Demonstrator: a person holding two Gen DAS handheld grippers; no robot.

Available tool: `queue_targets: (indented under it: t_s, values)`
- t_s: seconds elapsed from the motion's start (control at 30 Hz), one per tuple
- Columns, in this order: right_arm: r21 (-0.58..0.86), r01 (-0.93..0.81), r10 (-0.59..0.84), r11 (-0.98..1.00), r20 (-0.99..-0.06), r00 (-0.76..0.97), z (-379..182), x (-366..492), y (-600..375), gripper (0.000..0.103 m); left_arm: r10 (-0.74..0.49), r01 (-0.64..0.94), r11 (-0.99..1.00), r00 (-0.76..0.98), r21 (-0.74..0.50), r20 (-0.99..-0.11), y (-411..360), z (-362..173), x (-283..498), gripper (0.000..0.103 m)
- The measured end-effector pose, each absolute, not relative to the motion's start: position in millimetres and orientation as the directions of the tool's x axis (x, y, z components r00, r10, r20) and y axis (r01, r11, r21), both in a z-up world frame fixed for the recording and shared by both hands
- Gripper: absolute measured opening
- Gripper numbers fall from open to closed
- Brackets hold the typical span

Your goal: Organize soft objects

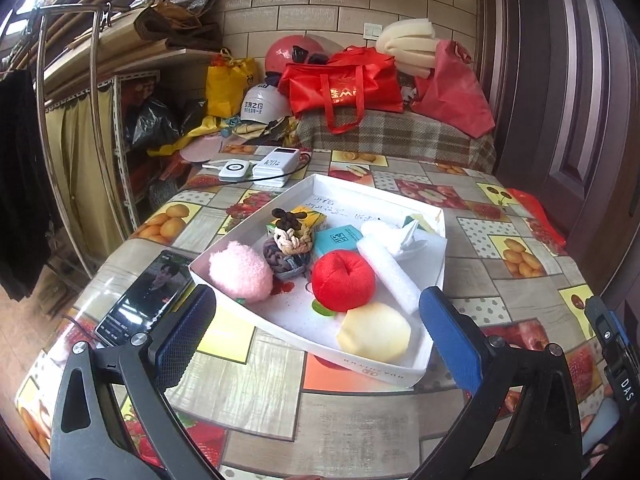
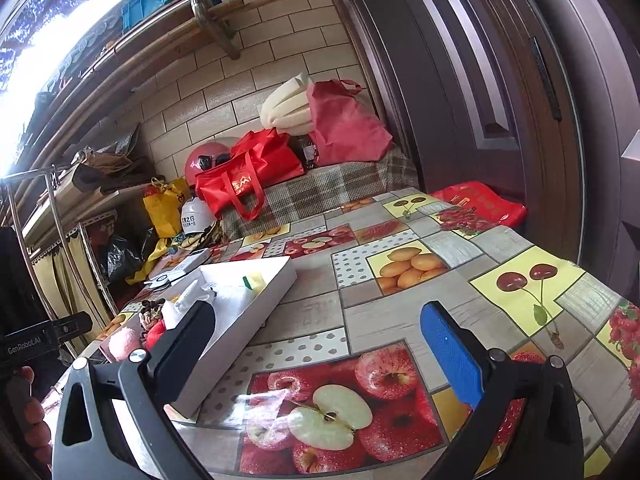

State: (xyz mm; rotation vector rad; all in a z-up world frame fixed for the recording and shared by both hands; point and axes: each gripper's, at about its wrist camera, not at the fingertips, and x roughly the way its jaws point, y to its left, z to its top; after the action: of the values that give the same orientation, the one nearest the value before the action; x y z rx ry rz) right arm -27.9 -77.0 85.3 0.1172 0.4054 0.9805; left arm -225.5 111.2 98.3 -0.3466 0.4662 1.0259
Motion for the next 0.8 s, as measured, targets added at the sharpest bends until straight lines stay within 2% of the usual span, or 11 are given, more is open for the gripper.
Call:
queue_targets:
  t_s: [0.17, 0.8]
  values:
    - [0.29, -0.784, 0.833, 0.549, -0.27, 0.483, 86, -28, -79, 0.103, 0.769, -0.89, 0.456, 0.388, 0.011, -0.508, 99, 105, -224, 0.103]
    - [0.28, -0.797, 0.841, 0.534, -0.266, 0.471, 86, -33, -78, 0.103, 0.739, -0.87, 0.493, 0.419, 0.001, -0.527, 100, 103, -220, 0.103]
